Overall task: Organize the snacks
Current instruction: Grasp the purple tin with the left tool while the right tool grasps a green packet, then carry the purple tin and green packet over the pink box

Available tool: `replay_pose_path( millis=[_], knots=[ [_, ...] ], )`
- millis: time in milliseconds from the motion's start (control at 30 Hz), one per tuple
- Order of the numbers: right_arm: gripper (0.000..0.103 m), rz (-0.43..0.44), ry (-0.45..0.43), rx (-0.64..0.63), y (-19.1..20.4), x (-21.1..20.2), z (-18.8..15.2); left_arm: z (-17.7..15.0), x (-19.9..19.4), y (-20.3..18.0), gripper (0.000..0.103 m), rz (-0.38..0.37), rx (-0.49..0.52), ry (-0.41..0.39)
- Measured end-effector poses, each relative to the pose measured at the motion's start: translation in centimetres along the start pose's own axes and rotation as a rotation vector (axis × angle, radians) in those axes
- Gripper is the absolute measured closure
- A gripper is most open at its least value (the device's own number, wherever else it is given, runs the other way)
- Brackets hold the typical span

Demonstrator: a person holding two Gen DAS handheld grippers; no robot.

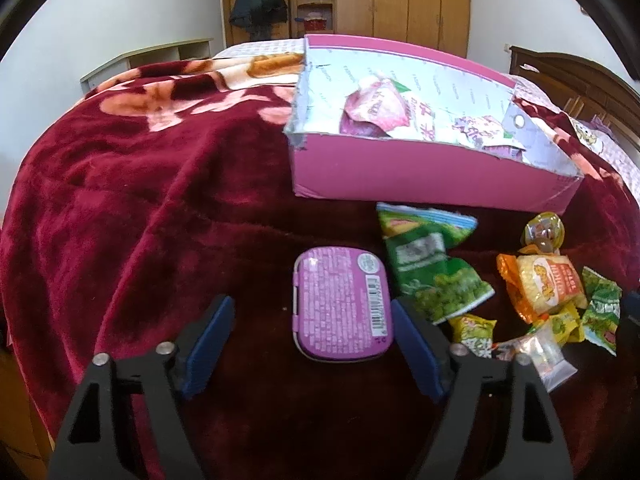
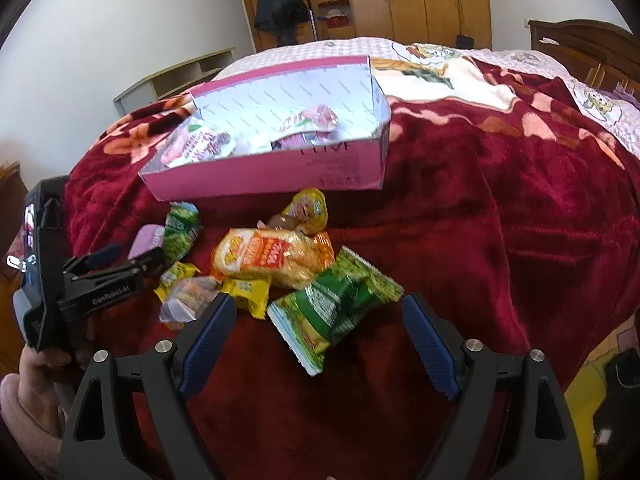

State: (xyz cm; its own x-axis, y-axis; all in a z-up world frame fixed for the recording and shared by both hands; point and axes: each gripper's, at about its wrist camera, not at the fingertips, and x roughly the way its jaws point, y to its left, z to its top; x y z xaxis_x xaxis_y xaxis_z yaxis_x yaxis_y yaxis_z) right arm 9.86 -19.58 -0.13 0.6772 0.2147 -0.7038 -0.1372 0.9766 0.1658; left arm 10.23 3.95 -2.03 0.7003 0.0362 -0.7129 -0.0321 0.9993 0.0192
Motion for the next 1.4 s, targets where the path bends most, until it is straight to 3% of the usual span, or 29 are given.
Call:
replay_pose_path(
  millis=[167,333,633,800,967,1200,1400],
  knots=[
    [0.016,-0.003,0.005,0.022,-0.7,0.6,-0.4,-0.2,0.1,0.2,0.025,0.000,0.006,-0.008],
    [0.016,0.009,0.008,0.015,-0.7,1.3,-0.7,-0.3,1.1,-0.5,0.025,0.050,0.037,0.007],
    [0.017,0.032,-0.013,0.062,-1.1,2.4,-0.8,-0.1,1.1,-0.3,0.025,0.042,0.024,0.012],
    [0.025,0.030,-0.031,0.066,-1.0,2.6,-1.0,-0.2,1.6,0.1,0.024,0.020,0.006,0.020],
    [0.044,0.047,-0.033,0.107,-1.3,2.7,-1.0,-0.2,1.5,0.2,0.025,0.009,-0.003,0.018],
    [0.049,0.046,-0.050,0.113,-1.3,2.7,-1.2,-0.3,0.4,-0.3,0.050,0.020,0.022,-0.015],
    [0.054,0.056,-0.081,0.149,-1.7,2.1,-1.6,-0.5,-0.3,-0.2,0.051,-0.001,0.014,-0.021]
  ],
)
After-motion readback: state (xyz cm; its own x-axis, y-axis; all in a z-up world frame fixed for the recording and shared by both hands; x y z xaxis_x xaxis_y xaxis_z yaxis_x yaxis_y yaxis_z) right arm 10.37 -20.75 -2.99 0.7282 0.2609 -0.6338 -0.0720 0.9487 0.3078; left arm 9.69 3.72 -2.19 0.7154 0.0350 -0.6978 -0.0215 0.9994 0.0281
